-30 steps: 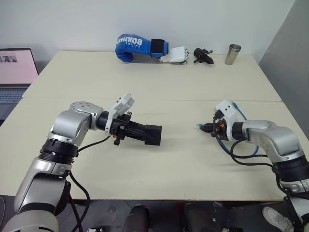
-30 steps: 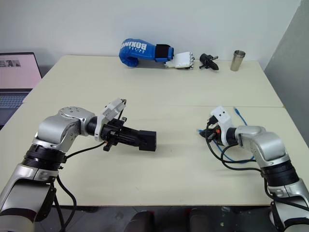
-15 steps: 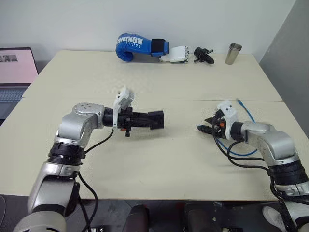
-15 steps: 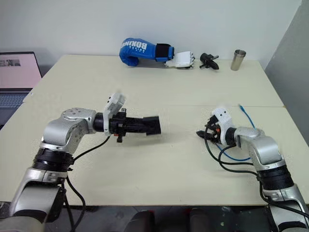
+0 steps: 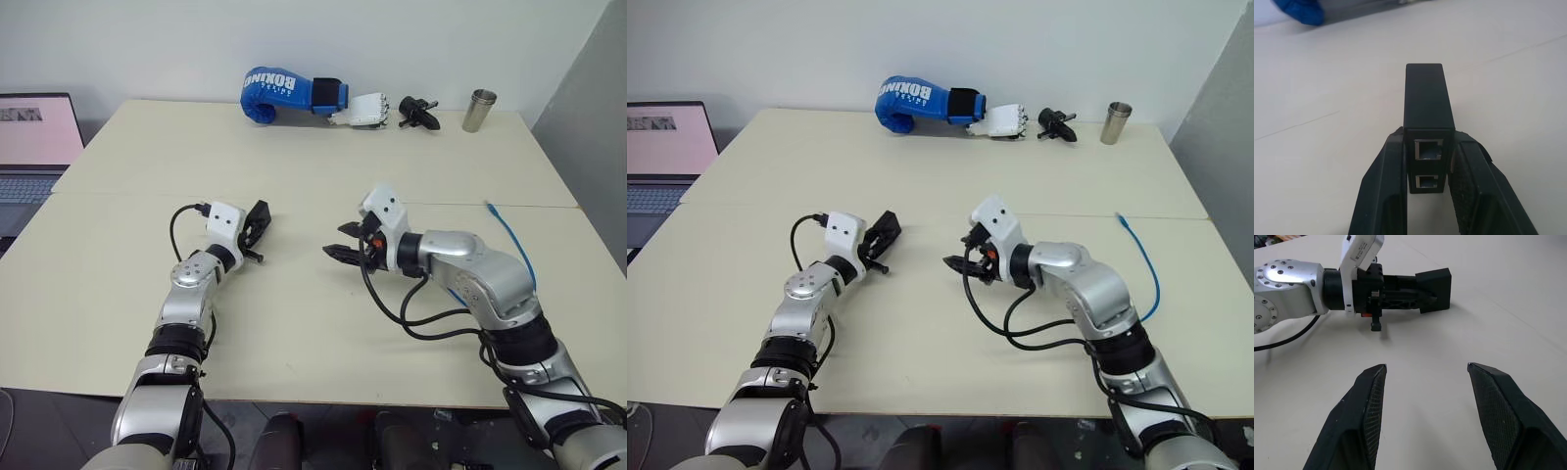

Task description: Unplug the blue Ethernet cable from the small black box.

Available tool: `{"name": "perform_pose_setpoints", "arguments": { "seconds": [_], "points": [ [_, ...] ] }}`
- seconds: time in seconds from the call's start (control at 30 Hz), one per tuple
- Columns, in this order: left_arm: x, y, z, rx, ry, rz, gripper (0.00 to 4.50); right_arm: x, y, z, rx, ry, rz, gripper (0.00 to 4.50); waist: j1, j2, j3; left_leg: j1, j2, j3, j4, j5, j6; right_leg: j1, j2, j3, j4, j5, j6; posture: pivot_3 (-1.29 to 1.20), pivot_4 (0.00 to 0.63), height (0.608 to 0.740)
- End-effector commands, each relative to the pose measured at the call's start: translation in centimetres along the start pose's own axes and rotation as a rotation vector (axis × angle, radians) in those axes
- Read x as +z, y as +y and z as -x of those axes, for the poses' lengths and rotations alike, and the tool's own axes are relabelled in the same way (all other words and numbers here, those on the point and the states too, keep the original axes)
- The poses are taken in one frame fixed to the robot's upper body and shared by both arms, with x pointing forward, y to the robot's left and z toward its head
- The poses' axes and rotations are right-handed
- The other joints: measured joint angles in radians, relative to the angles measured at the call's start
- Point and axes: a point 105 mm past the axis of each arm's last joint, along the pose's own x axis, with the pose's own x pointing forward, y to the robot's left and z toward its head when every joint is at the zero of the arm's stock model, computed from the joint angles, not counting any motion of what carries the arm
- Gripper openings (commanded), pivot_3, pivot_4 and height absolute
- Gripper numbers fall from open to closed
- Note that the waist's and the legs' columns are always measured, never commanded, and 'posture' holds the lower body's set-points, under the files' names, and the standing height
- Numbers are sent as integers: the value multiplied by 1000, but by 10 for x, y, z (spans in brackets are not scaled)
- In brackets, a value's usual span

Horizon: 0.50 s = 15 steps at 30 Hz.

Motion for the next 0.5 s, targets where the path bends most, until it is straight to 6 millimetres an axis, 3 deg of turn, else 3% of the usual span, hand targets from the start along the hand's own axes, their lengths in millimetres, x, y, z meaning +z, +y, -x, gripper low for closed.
{"name": "perform_pose_setpoints", "arguments": {
  "seconds": [0.03, 0.27, 0.33, 0.5],
  "points": [
    [-8, 13, 4, 86, 16, 41, 793, 9, -3, 0, -8, -25, 43, 2807, -2, 0, 0, 0, 0, 0, 0, 0, 0, 0, 0, 0, 0, 0, 0, 0, 150, 740],
    [-17, 16, 5, 94, 48, 109, 793, 8, -3, -1, 1, -21, 48, 2807, -10, 0, 0, 4, 1, 0, -1, 1, 1, 0, 2, 0, 5, 0, -1, 0, 150, 740],
    [-16, 17, 5, 95, 46, 103, 1493, 8, -4, -1, 2, -21, 48, 2807, -11, 0, 0, 5, 1, 0, -1, 1, 1, 0, 2, 0, 6, 0, -1, 0, 150, 740],
    [-10, 16, 3, 75, 35, 98, 2419, 8, -2, 0, 5, -23, 49, 2807, -10, 0, 0, 5, 1, 0, -1, 1, 1, 0, 2, 0, 8, 0, -1, 0, 150, 740]
  ]
}}
